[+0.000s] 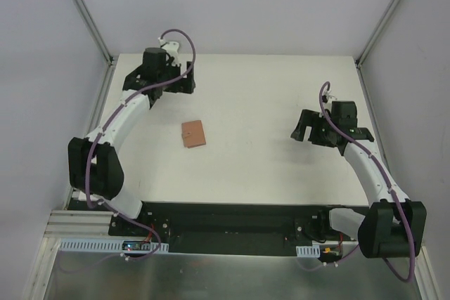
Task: Put the credit cards into the card holder
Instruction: Move the card holder to the center of the board, then move the storage box to the center of the board.
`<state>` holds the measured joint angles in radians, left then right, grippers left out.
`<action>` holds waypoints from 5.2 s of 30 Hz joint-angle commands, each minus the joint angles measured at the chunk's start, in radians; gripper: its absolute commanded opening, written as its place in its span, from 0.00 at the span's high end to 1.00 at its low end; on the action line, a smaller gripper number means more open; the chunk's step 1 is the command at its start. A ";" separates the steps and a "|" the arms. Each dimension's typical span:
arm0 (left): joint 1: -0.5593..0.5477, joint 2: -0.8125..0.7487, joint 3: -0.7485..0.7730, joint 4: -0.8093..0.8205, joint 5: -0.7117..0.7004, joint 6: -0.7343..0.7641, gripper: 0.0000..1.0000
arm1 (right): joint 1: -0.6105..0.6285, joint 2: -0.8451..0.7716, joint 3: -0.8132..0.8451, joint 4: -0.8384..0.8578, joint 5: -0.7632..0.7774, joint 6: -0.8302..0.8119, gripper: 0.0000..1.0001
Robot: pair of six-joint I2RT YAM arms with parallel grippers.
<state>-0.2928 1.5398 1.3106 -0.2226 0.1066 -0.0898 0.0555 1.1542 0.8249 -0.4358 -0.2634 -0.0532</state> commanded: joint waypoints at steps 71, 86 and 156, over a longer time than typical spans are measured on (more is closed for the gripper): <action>0.256 0.542 0.412 -0.098 0.377 0.271 0.13 | -0.020 0.044 0.034 -0.041 0.024 -0.010 0.00; 0.167 0.470 0.334 -0.100 0.380 0.188 0.15 | -0.023 -0.021 0.017 -0.053 0.029 -0.017 0.00; -0.121 -0.294 -0.538 0.192 -0.131 -0.369 0.08 | 0.351 0.114 -0.063 0.497 -0.082 0.369 0.26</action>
<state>-0.4072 1.3087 0.9577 -0.0929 0.0898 -0.3576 0.2832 1.1976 0.7074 -0.1246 -0.4419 0.2031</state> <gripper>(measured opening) 0.923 0.766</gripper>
